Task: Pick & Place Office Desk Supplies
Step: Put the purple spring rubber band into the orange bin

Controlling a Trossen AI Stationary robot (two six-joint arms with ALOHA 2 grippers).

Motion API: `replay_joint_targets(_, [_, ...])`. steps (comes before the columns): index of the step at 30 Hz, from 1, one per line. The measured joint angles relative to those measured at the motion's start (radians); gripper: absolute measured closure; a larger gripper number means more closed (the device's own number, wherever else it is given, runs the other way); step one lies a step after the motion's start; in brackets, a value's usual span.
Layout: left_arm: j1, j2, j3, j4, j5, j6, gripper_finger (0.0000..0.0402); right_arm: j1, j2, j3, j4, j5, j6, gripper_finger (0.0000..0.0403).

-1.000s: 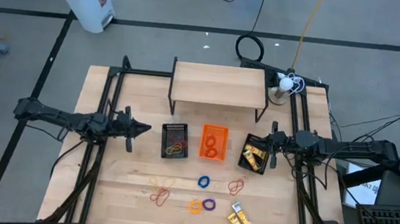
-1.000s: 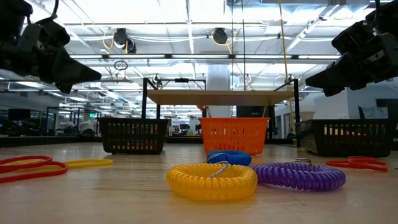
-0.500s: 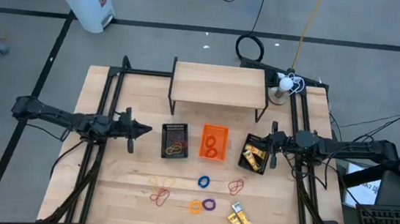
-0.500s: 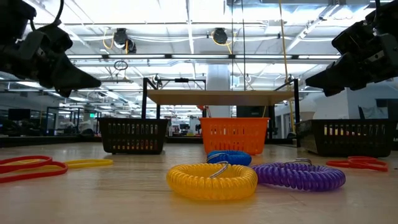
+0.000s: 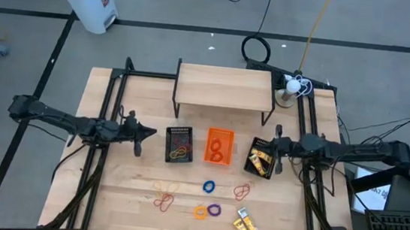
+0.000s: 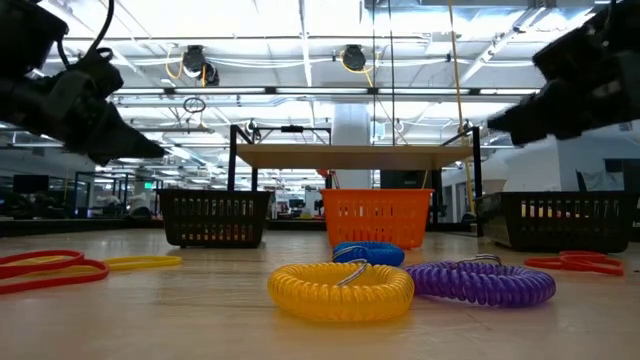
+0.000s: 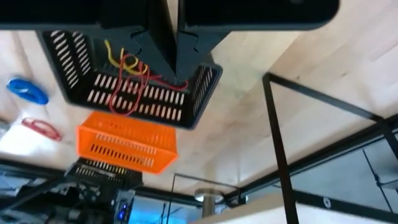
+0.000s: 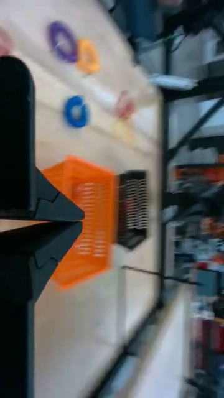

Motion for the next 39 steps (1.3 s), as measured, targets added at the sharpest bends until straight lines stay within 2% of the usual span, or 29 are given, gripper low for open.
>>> replay_joint_targets(3, [0.000,-0.001,0.000,0.018,0.000,-0.003,0.0383,0.037,0.110,0.054,-0.027,0.010,0.007,0.0399])
replay_joint_targets(6, [0.000,0.000,0.000,0.019,0.000,-0.003,0.0382,0.102,0.245,0.141,-0.009,0.081,0.001,0.0399])
replay_joint_targets(11, [0.000,0.000,0.000,0.018,-0.001,-0.019,0.0396,0.228,0.533,0.319,-0.072,0.180,0.015,0.0399])
replay_joint_targets(14, [0.000,0.000,0.000,0.018,0.000,-0.030,0.0399,0.288,0.700,0.450,-0.074,0.178,0.054,0.0393])
replay_joint_targets(17, [0.000,0.000,0.000,0.014,0.000,-0.046,0.0391,0.341,0.851,0.586,-0.158,0.179,0.097,0.0372])
replay_joint_targets(22, [0.000,0.000,0.000,0.014,-0.001,-0.075,0.0382,0.391,1.034,0.772,-0.280,0.178,0.167,0.0312])
replay_joint_targets(26, [0.000,0.000,0.000,0.014,0.000,-0.081,0.0393,0.405,1.114,0.844,-0.282,0.178,0.218,0.0261])
replay_joint_targets(30, [0.000,0.000,0.001,0.014,-0.001,-0.079,0.0398,0.419,1.142,0.864,-0.270,0.176,0.239,0.0225])
replay_joint_targets(34, [0.000,0.000,0.002,0.015,-0.001,-0.079,0.0385,0.435,1.144,0.865,-0.266,0.176,0.240,0.0212])
replay_joint_targets(39, [0.000,-0.001,0.002,0.057,-0.002,-0.074,0.0379,0.455,1.149,0.865,-0.263,0.178,0.241,0.0217])
